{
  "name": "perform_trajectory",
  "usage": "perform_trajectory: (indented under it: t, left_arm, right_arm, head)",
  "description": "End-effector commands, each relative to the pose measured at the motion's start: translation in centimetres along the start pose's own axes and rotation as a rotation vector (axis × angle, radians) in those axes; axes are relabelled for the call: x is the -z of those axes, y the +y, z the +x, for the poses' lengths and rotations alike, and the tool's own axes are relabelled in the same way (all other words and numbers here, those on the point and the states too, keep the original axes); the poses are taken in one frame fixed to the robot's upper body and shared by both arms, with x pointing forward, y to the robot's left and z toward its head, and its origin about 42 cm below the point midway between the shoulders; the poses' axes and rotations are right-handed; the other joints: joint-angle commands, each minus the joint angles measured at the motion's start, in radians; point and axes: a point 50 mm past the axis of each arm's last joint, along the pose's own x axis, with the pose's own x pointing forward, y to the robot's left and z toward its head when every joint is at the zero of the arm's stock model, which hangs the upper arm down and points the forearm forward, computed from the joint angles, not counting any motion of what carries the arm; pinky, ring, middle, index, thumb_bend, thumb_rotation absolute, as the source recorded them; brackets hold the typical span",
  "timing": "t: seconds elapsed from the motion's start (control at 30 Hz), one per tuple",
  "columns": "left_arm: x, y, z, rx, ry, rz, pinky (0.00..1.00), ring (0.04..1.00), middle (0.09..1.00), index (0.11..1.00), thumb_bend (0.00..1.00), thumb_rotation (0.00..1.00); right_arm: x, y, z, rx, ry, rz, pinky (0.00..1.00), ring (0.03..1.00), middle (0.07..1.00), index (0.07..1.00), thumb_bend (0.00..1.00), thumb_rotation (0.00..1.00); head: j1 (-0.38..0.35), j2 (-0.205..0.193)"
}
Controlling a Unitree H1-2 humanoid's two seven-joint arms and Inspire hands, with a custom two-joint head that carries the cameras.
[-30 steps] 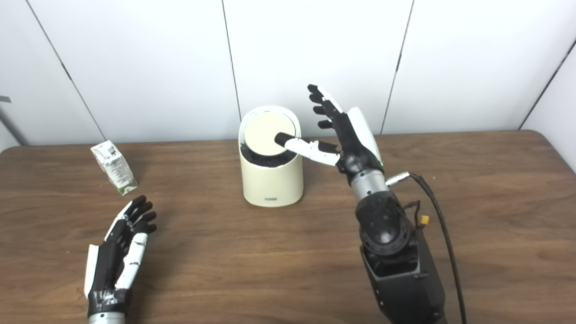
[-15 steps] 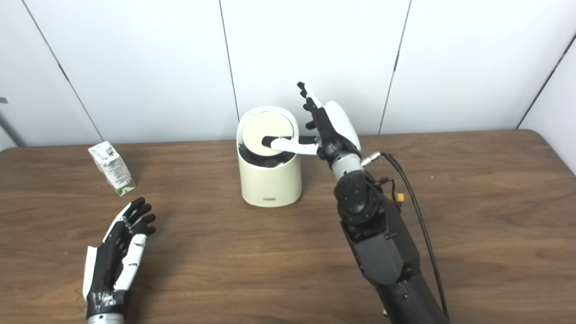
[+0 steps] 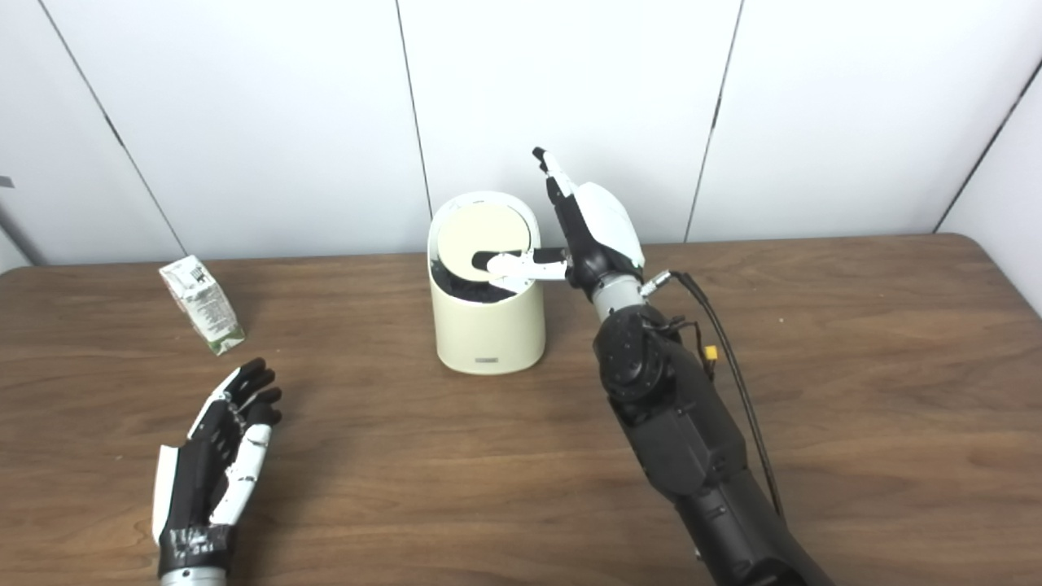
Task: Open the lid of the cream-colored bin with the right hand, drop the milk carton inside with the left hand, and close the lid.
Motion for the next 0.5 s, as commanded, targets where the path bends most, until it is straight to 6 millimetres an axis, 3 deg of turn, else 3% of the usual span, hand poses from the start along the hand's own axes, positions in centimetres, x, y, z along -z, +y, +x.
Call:
perform_trajectory:
  t: [0.0, 0.13, 0.23, 0.47]
  left_arm:
    - [0.7, -0.8, -0.8, -0.002, 0.015, 0.0, 0.74, 0.8, 0.845, 0.885, 0.42, 0.64]
    - [0.7, -0.9, -0.8, 0.003, 0.016, 0.024, 0.73, 0.8, 0.847, 0.888, 0.43, 0.66]
    - [0.6, -1.0, -0.8, 0.002, 0.01, 0.045, 0.73, 0.8, 0.847, 0.885, 0.42, 0.65]
    - [0.6, -1.2, -0.9, -0.003, -0.003, 0.092, 0.72, 0.79, 0.838, 0.882, 0.38, 0.63]
  right_arm:
    - [-2.2, -1.9, 1.6, 0.057, -0.1, -0.038, 0.84, 0.929, 0.947, 0.978, 0.79, 0.47]
    - [-2.2, -2.2, 1.8, 0.043, -0.116, -0.093, 0.83, 0.941, 0.959, 0.987, 0.8, 0.45]
    - [-2.5, -2.6, 2.0, 0.038, -0.155, -0.169, 0.78, 0.933, 0.958, 0.983, 0.82, 0.38]
    - [-2.6, -3.5, 2.6, 0.043, -0.252, -0.351, 0.83, 0.917, 0.913, 0.953, 0.92, 0.27]
  head:
    - [-0.001, 0.0]
    - [-0.002, 0.002]
    - [0.002, 0.003]
    - [0.008, 0.005]
